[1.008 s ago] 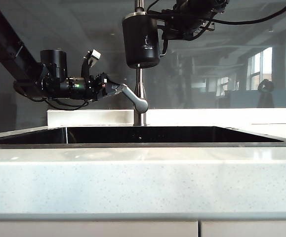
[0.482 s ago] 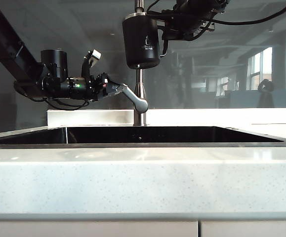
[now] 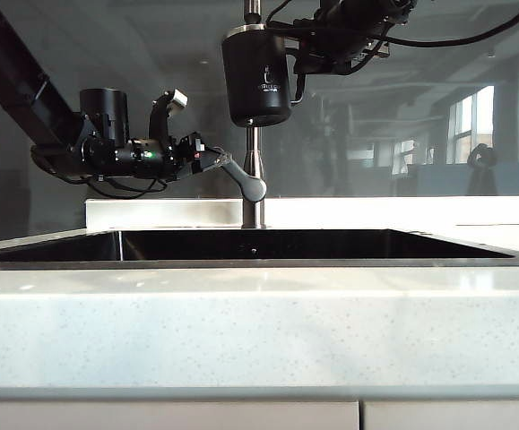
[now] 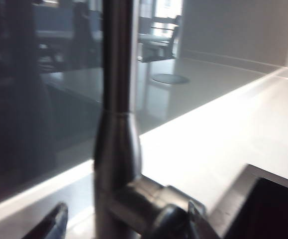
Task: Pick up the mug next to the sink, go to the faucet to get some water, pour the water into the sink, and finally put the mug back to its place.
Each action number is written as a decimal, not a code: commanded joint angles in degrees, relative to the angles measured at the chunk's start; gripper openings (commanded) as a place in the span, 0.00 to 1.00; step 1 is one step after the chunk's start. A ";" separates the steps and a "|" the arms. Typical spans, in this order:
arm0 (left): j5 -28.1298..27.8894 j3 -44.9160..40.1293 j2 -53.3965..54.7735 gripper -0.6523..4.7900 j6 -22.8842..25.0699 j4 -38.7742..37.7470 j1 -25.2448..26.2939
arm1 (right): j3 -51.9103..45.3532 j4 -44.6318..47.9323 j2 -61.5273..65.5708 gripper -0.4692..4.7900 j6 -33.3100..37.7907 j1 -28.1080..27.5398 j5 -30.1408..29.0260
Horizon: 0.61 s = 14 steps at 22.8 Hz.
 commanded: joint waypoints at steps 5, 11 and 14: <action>-18.47 0.15 -0.28 0.66 0.61 -0.07 0.72 | 0.66 3.37 -1.07 0.09 0.63 0.09 0.04; -11.04 0.20 -0.28 0.68 0.13 -0.02 0.70 | 0.66 3.02 -1.77 0.09 0.37 0.09 0.11; -5.29 0.20 -0.31 0.68 -2.25 0.07 0.72 | 0.63 2.84 -2.25 0.09 0.17 0.09 0.13</action>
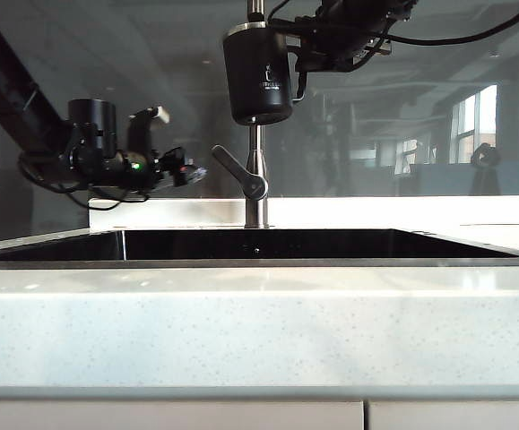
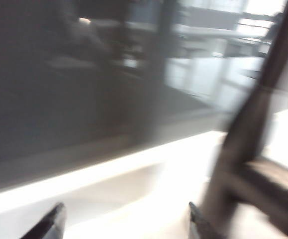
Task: Pick up the mug next to the sink, go to the faucet to get some water, pour the water into the sink, and finally put the mug back to its place.
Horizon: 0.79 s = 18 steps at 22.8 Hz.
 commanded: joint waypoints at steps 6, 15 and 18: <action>6.93 0.44 -1.53 0.68 -2.73 2.73 -0.46 | 0.68 -0.83 -2.91 0.09 -3.43 0.22 3.74; 5.46 0.42 -1.57 0.68 -2.75 4.42 1.97 | 0.68 -6.23 -5.95 0.09 -14.23 -0.52 10.88; 5.42 0.37 -1.57 0.68 -2.75 4.55 2.32 | 0.68 -7.87 -7.15 0.09 -29.05 -0.50 15.98</action>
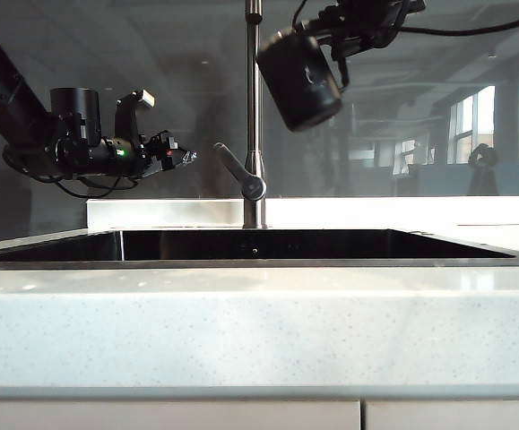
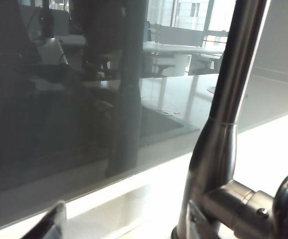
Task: Pick up the mug next to the sink, go to the faucet to get some water, pour the water into the sink, and finally put the mug back to its place.
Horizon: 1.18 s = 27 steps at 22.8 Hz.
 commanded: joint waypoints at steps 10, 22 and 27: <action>0.09 0.07 -0.48 0.68 -0.20 0.83 -0.17 | 0.68 4.28 -4.00 0.09 -61.99 1.68 10.49; 0.07 0.07 -0.48 0.68 -0.20 -0.28 -0.17 | 0.68 10.88 -5.27 0.09 -90.99 3.28 8.72; 0.07 0.07 -0.48 0.68 -0.20 -0.35 -0.17 | 0.68 11.56 -6.19 0.09 -95.17 3.28 6.99</action>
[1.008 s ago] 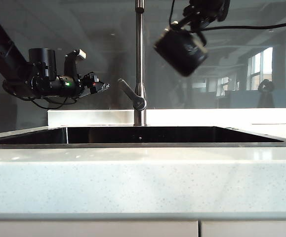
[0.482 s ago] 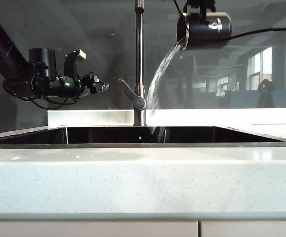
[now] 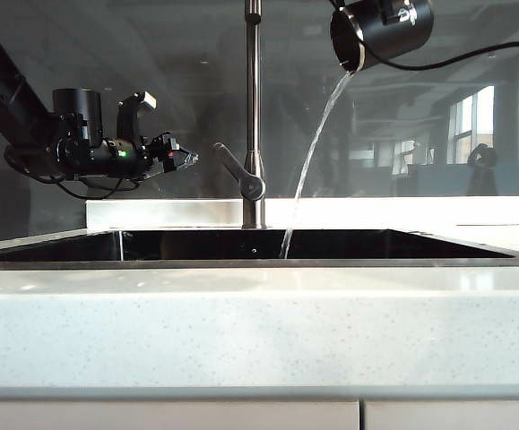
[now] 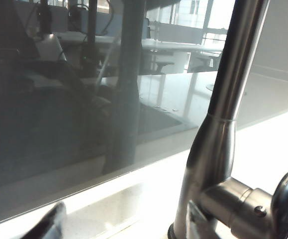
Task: Pick up the mug next to the sink, go to the faucet to get some water, pour the water into the sink, and finally put the mug back to its place.
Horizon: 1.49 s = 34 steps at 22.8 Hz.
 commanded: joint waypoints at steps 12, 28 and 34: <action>0.20 0.09 -0.48 0.68 -0.20 0.28 -0.04 | 0.61 3.85 -1.31 0.09 11.65 0.13 0.52; 0.20 0.11 -0.48 0.68 -0.20 0.02 -0.07 | -36.72 17.92 -14.25 0.09 117.61 -14.58 -13.09; 0.20 0.11 -0.48 0.68 -0.20 0.07 -0.07 | -56.13 34.16 -16.87 0.09 125.85 -24.81 -12.90</action>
